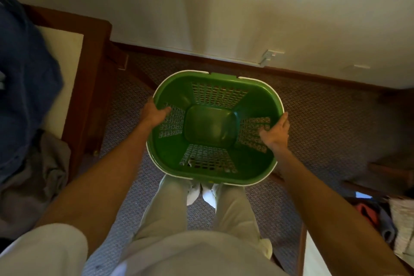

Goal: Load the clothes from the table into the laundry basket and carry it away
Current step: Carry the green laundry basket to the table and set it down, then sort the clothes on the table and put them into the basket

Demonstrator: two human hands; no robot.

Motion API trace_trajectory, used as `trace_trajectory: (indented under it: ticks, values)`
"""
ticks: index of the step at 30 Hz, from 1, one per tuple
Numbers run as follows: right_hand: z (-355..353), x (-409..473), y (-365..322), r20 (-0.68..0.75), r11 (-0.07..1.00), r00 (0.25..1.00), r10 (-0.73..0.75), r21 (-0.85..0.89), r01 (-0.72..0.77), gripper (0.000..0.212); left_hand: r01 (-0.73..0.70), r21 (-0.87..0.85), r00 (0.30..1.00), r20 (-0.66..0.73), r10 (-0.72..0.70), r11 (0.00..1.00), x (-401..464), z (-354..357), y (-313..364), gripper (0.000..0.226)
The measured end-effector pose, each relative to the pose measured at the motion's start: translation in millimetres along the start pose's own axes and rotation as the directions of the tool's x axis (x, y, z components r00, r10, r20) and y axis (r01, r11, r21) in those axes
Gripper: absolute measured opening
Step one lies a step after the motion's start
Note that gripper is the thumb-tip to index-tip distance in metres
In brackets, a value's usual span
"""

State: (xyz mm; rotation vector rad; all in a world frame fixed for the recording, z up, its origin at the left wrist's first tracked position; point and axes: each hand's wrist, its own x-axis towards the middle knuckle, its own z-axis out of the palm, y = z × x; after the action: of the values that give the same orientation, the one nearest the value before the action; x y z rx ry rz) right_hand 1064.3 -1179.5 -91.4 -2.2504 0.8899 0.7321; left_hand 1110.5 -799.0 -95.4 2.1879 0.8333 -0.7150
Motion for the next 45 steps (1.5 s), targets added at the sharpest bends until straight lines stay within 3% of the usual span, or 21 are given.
trace_trajectory:
  ticks: [2,5,10,14,19,21,26,29,32,34,36,39,41,45]
  values:
    - [-2.3,-17.8,-11.4,-0.007,0.997,1.0,-0.024,-0.076,0.023,0.108,0.027,-0.05,1.0,-0.012,-0.027,0.998,-16.4,-9.0,4.6,0.083]
    - [-0.2,-57.9,-40.2,-0.056,0.978,0.981,-0.186,-0.102,0.18,0.099,0.016,-0.143,0.999,-0.045,-0.023,0.99,-65.7,-26.7,10.9,0.093]
    - [16.0,-139.9,-104.2,0.069,0.918,0.915,-0.397,0.028,0.396,0.081,-0.02,-0.226,0.991,-0.131,-0.01,0.974,-175.8,-86.8,2.2,0.077]
    - [39.0,-212.0,-155.5,0.269,0.822,0.781,-0.563,0.09,0.562,0.063,-0.088,-0.245,0.936,-0.351,-0.004,0.966,-263.0,-141.7,-39.6,0.056]
    - [86.3,-315.2,-197.9,0.402,0.573,0.48,-0.78,0.15,0.806,0.057,-0.156,-0.413,0.781,-0.608,-0.144,0.897,-362.7,-183.4,-115.4,0.029]
    - [102.7,-361.0,-208.5,0.44,0.468,0.352,-0.826,0.188,0.864,0.054,-0.172,-0.459,0.686,-0.691,-0.228,0.872,-394.0,-192.2,-151.6,0.023]
    - [147.3,-460.8,-211.2,0.422,0.266,0.132,-0.897,0.275,0.924,0.051,-0.184,-0.483,0.424,-0.825,-0.374,0.856,-456.2,-202.1,-255.9,0.018]
    - [184.8,-522.4,-206.7,0.42,0.121,-0.015,-0.907,0.295,0.948,0.051,-0.079,-0.395,0.254,-0.896,-0.364,0.915,-484.8,-210.2,-328.6,0.023]
    - [234.7,-591.6,-195.5,0.415,-0.04,-0.162,-0.895,0.287,0.957,0.049,0.144,-0.455,0.192,-0.858,-0.476,0.879,-508.3,-216.7,-409.8,0.051]
    - [271.4,-637.3,-182.7,0.443,-0.139,-0.264,-0.857,0.295,0.945,0.052,0.314,-0.463,0.223,-0.813,-0.538,0.829,-518.0,-220.2,-464.3,0.082]
    - [305.3,-678.9,-168.2,0.502,-0.218,-0.346,-0.793,0.298,0.929,0.061,0.423,-0.465,0.344,-0.712,-0.612,0.778,-523.0,-223.8,-511.2,0.108]
    - [355.0,-731.3,-151.1,0.615,-0.331,-0.426,-0.663,0.27,0.904,0.068,0.383,-0.531,0.544,-0.531,-0.649,0.756,-521.8,-218.6,-560.8,0.114]
    - [385.4,-759.5,-146.1,0.656,-0.332,-0.407,-0.636,0.244,0.911,0.074,0.289,-0.568,0.601,-0.518,-0.608,0.77,-517.6,-208.8,-579.9,0.109]
    - [441.4,-780.3,-145.6,0.757,-0.233,-0.242,-0.607,0.122,0.965,0.09,0.15,-0.557,0.608,-0.6,-0.52,0.817,-525.4,-200.1,-590.1,0.087]
